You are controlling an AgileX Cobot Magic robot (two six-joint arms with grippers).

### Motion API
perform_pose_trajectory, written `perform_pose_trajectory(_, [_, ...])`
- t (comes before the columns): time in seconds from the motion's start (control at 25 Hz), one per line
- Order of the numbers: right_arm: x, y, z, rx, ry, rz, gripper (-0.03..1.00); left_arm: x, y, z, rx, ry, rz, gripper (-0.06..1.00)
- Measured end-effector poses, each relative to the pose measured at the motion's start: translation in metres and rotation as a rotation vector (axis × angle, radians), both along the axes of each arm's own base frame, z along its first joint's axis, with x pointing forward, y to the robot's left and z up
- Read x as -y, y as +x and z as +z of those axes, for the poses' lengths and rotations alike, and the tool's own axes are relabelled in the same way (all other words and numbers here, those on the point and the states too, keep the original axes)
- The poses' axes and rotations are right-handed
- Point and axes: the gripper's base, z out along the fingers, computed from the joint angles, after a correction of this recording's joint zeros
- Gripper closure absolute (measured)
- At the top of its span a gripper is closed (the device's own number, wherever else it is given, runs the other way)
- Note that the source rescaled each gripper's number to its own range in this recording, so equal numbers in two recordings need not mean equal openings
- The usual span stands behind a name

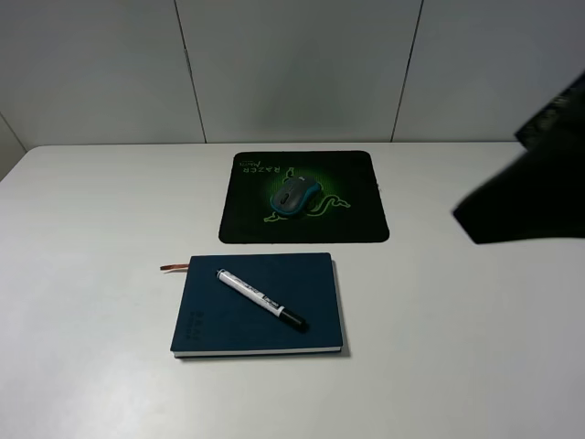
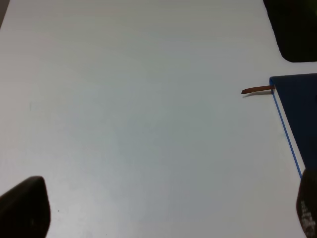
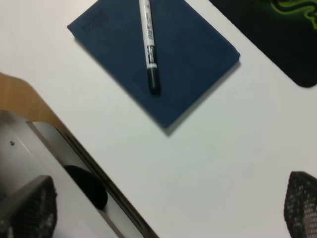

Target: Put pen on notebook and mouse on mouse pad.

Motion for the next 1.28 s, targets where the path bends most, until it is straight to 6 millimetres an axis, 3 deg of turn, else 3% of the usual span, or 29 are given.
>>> perform_pose_trajectory(0.28, [0.064, -0.046, -0.021, 0.104, 0.083, -0.013, -0.03, 0.0, 0.0, 0.0, 0.0, 0.0, 0.0, -0.06])
perform_pose_trajectory(0.56, [0.108, -0.073, -0.06, 0.215, 0.107, -0.19, -0.03, 0.0, 0.0, 0.0, 0.0, 0.0, 0.0, -0.06])
perform_pose_trajectory(0.96, [0.116, -0.096, -0.106, 0.409, 0.223, -0.54, -0.03, 0.0, 0.0, 0.0, 0.0, 0.0, 0.0, -0.06])
perform_pose_trajectory(1.28, [0.114, -0.098, -0.111, 0.458, 0.221, -0.623, -0.03, 0.0, 0.0, 0.0, 0.0, 0.0, 0.0, -0.06])
